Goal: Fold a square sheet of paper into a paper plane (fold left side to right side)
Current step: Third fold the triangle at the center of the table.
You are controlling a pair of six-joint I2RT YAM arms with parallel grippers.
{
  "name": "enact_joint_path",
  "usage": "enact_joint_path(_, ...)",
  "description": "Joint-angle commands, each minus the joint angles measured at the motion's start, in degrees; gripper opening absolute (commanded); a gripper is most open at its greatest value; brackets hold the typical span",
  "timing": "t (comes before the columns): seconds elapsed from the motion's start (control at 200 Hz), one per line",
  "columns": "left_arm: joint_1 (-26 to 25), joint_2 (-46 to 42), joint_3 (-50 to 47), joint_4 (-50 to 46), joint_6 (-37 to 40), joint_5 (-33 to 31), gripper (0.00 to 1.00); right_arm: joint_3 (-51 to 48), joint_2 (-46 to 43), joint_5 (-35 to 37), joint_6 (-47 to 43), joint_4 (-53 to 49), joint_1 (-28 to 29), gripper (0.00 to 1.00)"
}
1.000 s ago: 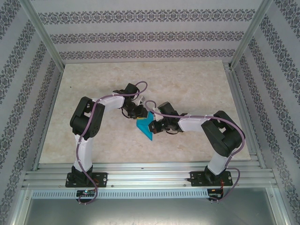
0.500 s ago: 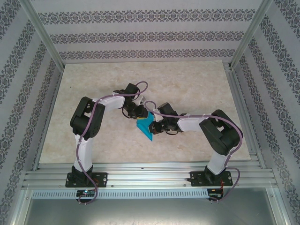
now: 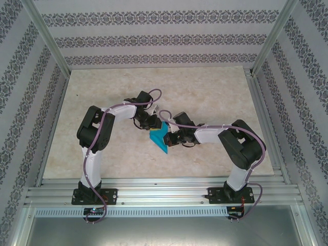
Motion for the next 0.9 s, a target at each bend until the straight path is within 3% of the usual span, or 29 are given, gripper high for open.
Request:
enact_joint_path(0.0, -1.20, 2.88, 0.06, -2.21, 0.94, -2.48, 0.28, -0.71, -0.81, 0.87, -0.04, -0.62, -0.30, 0.00)
enact_joint_path(0.894, -1.23, 2.93, -0.45, -1.70, 0.98, -2.51, 0.28, 0.05, -1.20, 0.94, -0.41, -2.99, -0.32, 0.00)
